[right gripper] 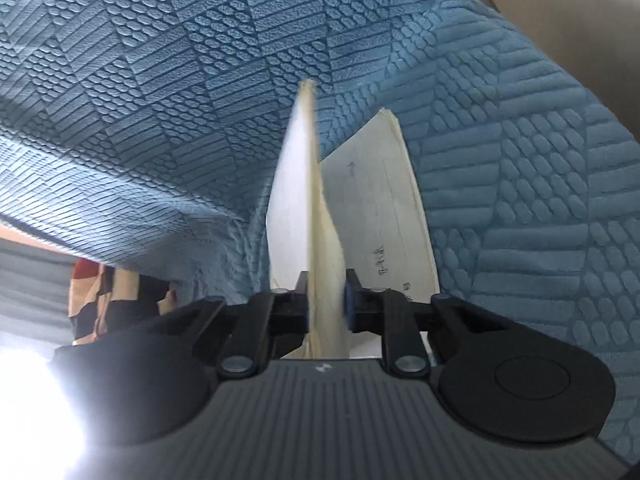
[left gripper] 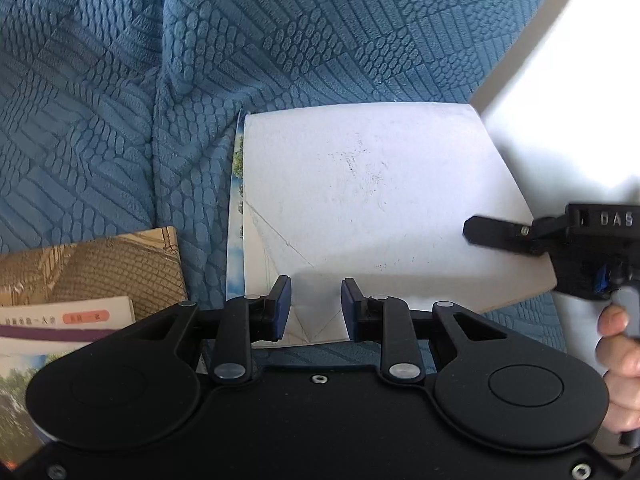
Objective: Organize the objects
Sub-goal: 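Lower both tools onto the white sheet edge and close them on it, then lift the white sheet with both tools and carry it toward the book stack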
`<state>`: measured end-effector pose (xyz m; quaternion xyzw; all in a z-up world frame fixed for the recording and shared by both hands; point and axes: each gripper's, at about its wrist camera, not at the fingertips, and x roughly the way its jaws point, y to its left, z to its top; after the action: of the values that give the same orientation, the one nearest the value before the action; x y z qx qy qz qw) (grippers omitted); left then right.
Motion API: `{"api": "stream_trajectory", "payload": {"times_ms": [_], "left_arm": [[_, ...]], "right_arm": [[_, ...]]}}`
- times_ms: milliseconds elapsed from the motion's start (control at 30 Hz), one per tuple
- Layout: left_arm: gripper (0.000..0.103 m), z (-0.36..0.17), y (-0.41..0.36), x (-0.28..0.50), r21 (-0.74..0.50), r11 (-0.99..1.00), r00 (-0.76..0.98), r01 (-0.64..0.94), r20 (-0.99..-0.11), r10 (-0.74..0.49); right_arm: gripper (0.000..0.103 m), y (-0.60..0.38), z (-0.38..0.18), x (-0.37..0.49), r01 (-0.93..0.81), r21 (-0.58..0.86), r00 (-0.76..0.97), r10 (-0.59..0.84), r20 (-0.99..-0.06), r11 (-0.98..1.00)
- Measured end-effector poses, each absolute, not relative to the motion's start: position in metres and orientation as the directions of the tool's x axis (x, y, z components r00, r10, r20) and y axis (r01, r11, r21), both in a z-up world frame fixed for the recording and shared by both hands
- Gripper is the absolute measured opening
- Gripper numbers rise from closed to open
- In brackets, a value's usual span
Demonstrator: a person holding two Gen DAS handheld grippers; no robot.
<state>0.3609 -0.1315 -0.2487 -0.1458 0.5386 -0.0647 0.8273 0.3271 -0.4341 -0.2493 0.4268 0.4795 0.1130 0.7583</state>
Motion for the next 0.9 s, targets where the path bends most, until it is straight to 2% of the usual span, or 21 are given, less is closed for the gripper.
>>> {"api": "stream_trajectory", "payload": {"times_ms": [33,100,200,400,533,667,767,900], "left_arm": [[0.032,-0.247,-0.132,0.36,-0.301,0.953,0.411,-0.044,-0.875,-0.258],[0.049,-0.241,-0.13,0.356,-0.303,0.951,0.42,-0.059,-0.872,-0.252],[0.056,-0.231,-0.12,0.347,-0.354,0.93,0.445,-0.1,-0.852,-0.277],[0.065,-0.224,-0.096,0.324,-0.547,0.81,0.457,-0.212,-0.788,-0.412],[0.067,-0.226,-0.093,0.307,-0.703,0.667,0.477,-0.246,-0.687,-0.548],[0.069,-0.243,-0.1,0.299,-0.814,0.497,0.519,-0.299,-0.576,-0.631],[0.069,-0.263,-0.102,0.302,-0.865,0.348,0.529,-0.362,-0.498,-0.687],[0.069,-0.27,-0.107,0.308,-0.876,0.297,0.55,-0.381,-0.472,-0.689]], "right_arm": [[0.015,-0.433,-0.246,0.326,0.241,0.753,0.521,0.573,-0.632,0.612],[0.012,-0.432,-0.241,0.324,0.247,0.753,0.533,0.563,-0.631,0.61],[0.01,-0.431,-0.233,0.322,0.259,0.748,0.54,0.551,-0.636,0.61],[0.009,-0.428,-0.224,0.317,0.259,0.763,0.556,0.555,-0.619,0.592],[0.008,-0.422,-0.219,0.311,0.26,0.767,0.563,0.553,-0.614,0.587],[0.008,-0.416,-0.213,0.306,0.259,0.77,0.574,0.548,-0.608,0.583],[0.008,-0.415,-0.212,0.303,0.278,0.768,0.579,0.538,-0.613,0.577],[0.008,-0.416,-0.215,0.295,0.324,0.767,0.579,0.525,-0.624,0.554]]}}
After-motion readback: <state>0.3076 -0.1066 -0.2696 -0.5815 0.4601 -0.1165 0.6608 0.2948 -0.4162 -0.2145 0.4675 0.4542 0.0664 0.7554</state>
